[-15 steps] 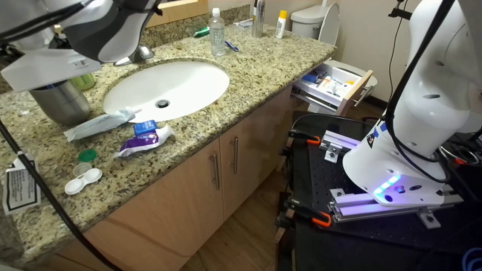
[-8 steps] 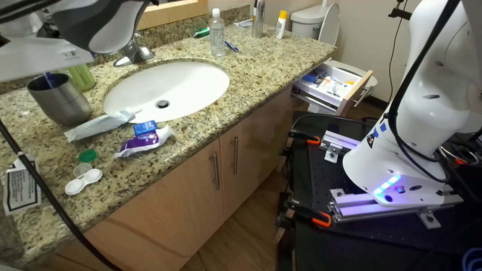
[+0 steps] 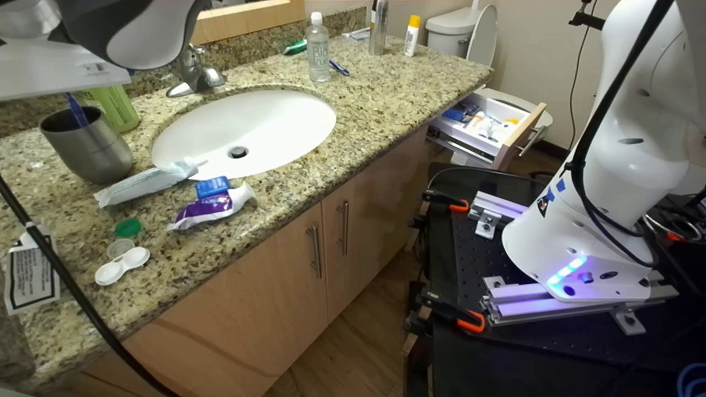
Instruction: Remove the toothbrush from the holder then put it back.
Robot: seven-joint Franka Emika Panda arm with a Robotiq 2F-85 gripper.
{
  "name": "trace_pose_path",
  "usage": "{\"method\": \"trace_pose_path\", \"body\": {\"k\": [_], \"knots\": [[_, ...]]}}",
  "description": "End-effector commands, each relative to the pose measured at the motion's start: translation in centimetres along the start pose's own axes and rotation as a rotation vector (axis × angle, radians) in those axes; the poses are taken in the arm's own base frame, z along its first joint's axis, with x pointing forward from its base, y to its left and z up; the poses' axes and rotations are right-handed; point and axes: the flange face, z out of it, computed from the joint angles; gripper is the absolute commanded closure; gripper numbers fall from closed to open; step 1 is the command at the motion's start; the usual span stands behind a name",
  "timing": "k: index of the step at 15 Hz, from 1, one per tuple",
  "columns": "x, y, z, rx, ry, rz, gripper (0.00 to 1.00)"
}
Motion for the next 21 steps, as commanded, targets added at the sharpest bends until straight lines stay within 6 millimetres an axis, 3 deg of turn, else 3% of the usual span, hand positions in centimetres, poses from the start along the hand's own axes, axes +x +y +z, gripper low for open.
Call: {"method": "trace_pose_path", "body": {"k": [1,5,10,13,16,21], "knots": [[2.8,0.7,-3.7,0.043,-0.070,0.015,0.97],[8.3,1.9,-9.7,0.072,-0.084,0.038,0.97],[14.7,8.3,-18.5,-0.124,-0.237,-0.058,0.97],[17.6,13.3,-24.3,-0.162,-0.397,-0.112,0.97],[19.3,19.6,-29.5,-0.181,-0.562,-0.143,0.97],[21.4,31.9,-35.3,0.024,-0.709,0.005,0.97]]}}
